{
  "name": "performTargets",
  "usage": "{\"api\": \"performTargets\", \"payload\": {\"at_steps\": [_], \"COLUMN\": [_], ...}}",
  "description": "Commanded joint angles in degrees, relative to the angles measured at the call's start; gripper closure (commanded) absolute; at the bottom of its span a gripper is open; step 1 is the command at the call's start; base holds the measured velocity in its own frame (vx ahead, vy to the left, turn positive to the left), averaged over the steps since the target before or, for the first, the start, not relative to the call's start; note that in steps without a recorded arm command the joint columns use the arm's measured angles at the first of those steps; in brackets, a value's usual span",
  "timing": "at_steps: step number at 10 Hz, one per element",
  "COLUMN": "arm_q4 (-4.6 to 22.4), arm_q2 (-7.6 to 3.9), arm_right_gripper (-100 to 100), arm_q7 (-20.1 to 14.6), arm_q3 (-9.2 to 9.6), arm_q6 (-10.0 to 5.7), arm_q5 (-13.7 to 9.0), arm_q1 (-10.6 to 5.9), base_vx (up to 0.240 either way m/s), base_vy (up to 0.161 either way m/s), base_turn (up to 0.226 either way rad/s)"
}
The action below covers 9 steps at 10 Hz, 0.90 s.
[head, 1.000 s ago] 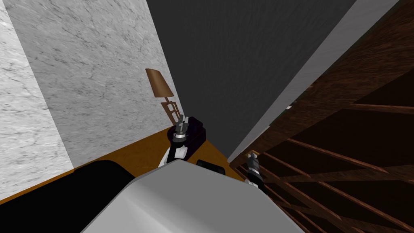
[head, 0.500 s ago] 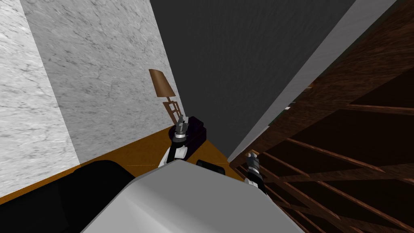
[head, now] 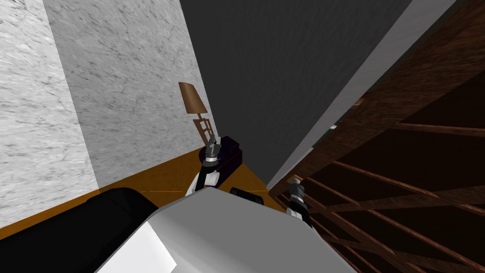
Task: Pull the door open
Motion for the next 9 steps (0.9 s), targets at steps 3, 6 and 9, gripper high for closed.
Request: {"api": "performTargets", "payload": {"at_steps": [3,6,9], "arm_q4": [-0.90,-1.93,-2.73], "arm_q2": [0.30,0.63,0.89], "arm_right_gripper": [-100,-100,-100], "arm_q7": [-4.90,-10.03,-14.50], "arm_q3": [1.24,2.64,3.74], "arm_q6": [-0.37,-0.79,-1.12], "arm_q5": [-2.80,-5.97,-8.47], "arm_q1": [0.23,0.49,0.69], "base_vx": [-0.046,-0.057,-0.053], "base_vy": [-0.002,-0.008,-0.002], "base_turn": [0.034,0.036,0.030]}}
